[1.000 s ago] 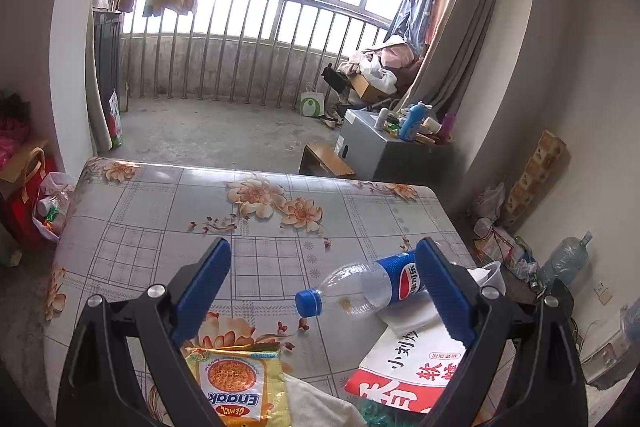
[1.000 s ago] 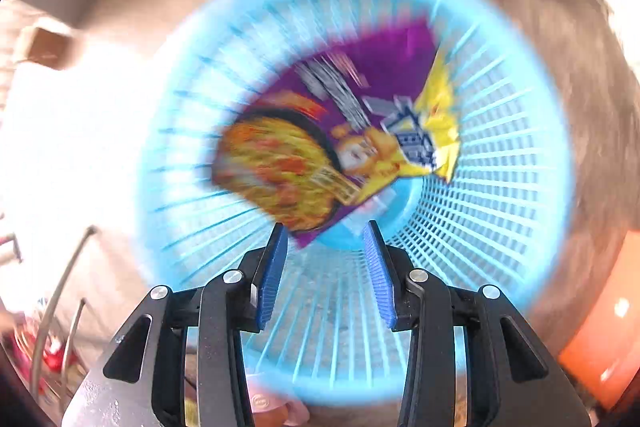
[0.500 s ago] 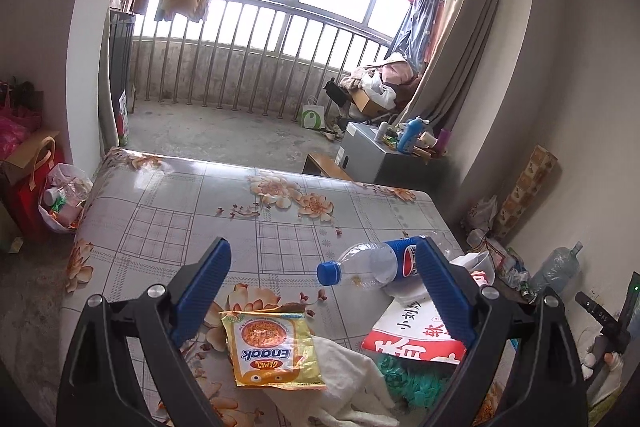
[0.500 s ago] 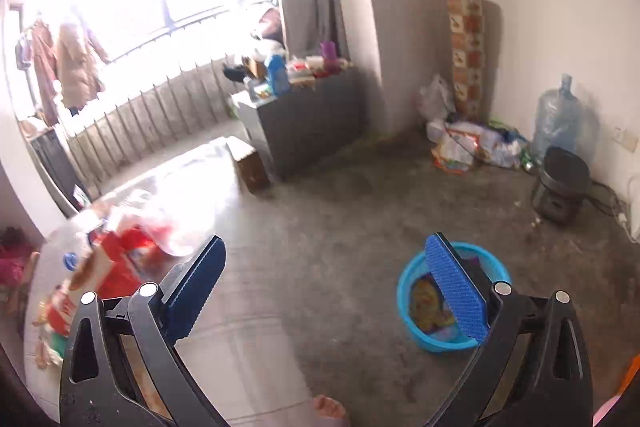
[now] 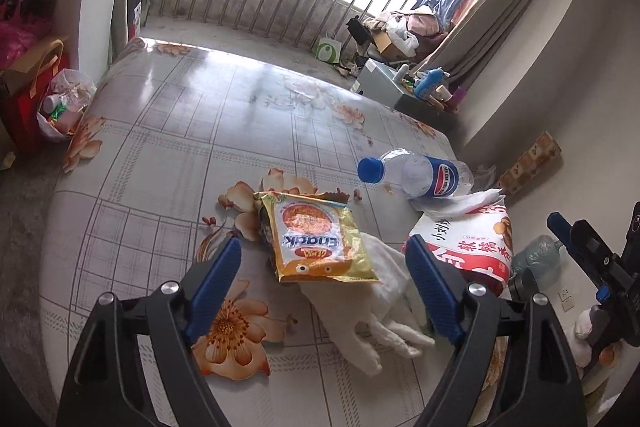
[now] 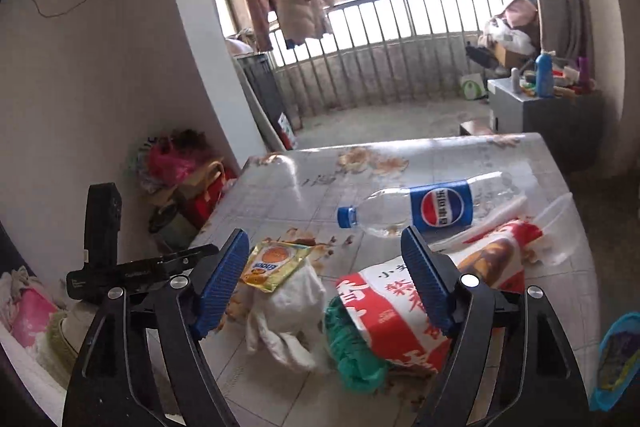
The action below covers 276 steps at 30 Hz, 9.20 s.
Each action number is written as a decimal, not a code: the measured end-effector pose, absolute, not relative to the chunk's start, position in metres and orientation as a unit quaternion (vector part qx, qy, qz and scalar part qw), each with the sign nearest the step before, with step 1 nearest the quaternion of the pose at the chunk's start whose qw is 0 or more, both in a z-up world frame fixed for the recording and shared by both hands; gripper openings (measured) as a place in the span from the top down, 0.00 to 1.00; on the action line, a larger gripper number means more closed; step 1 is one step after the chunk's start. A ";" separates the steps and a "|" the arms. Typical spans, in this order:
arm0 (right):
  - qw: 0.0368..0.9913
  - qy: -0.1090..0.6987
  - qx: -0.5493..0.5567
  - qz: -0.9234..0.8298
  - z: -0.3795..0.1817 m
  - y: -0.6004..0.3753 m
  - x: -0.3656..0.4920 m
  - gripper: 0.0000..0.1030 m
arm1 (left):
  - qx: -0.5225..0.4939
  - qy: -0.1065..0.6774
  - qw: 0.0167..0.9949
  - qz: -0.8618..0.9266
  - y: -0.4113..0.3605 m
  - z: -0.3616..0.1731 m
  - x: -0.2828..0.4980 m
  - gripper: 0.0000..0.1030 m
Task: Collect trash
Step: 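Move both tools back over the table toward the Enaak packet and glove, then grasp the Enaak snack packet with the left gripper while the right gripper grasps the white glove, then carry the packet and glove to the blue basket and release both, then return both tools to the table and close the left gripper on the gold packet, then lift the gold packet with the left gripper while the right gripper grasps the clear plastic cup, then carry the gold packet and cup over the blue basket and open both grippers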
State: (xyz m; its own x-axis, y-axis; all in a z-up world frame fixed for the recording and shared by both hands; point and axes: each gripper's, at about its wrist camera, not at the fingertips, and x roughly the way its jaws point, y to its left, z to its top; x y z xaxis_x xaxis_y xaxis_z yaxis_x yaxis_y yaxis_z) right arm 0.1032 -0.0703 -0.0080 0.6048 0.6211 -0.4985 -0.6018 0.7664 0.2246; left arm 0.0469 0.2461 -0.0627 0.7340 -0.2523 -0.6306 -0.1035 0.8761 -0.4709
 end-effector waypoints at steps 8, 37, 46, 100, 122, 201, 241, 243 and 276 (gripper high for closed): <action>0.863 0.368 -0.064 0.341 -0.042 -0.028 0.099 0.47 | -0.361 0.399 0.837 -0.100 0.271 -0.103 0.061 0.41; 0.811 0.472 -0.111 0.327 -0.102 0.013 0.094 0.86 | -0.341 0.415 0.829 -0.159 0.260 -0.110 0.076 1.00; 0.813 0.465 -0.064 0.345 -0.088 -0.004 0.087 0.94 | -0.335 0.365 0.859 -0.132 0.285 -0.073 0.055 1.00; 0.808 0.306 0.501 -0.048 -0.144 -0.580 0.102 0.94 | 0.133 0.541 0.744 -0.369 -0.416 -0.124 0.245 1.00; 0.784 0.367 0.473 -0.162 -0.215 -0.599 0.120 0.55 | 0.077 0.539 0.769 -0.335 -0.439 -0.134 0.270 0.45; 0.897 0.385 0.172 0.129 -0.007 -0.182 0.140 0.30 | -0.001 0.434 0.889 -0.147 0.134 -0.118 0.124 0.43; 0.856 0.453 0.237 0.073 -0.049 -0.251 0.220 0.95 | -0.084 0.333 0.923 -0.176 0.131 0.001 0.129 0.50; 0.851 0.461 0.241 0.072 -0.053 -0.255 0.208 0.98 | -0.081 0.329 0.923 -0.181 0.127 0.006 0.128 0.50; 0.840 0.318 0.421 -0.128 -0.087 -0.493 0.050 0.99 | 0.015 0.428 0.768 -0.477 -0.275 0.023 0.182 0.50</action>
State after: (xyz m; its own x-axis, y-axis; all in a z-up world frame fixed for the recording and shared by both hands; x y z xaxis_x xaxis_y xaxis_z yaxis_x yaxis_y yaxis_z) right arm 0.0495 -0.4931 -0.0874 0.7644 0.0529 -0.6426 0.4830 0.6133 0.6250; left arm 0.1817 -0.2755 0.0233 0.1789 -0.7193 -0.6713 0.7455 0.5444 -0.3846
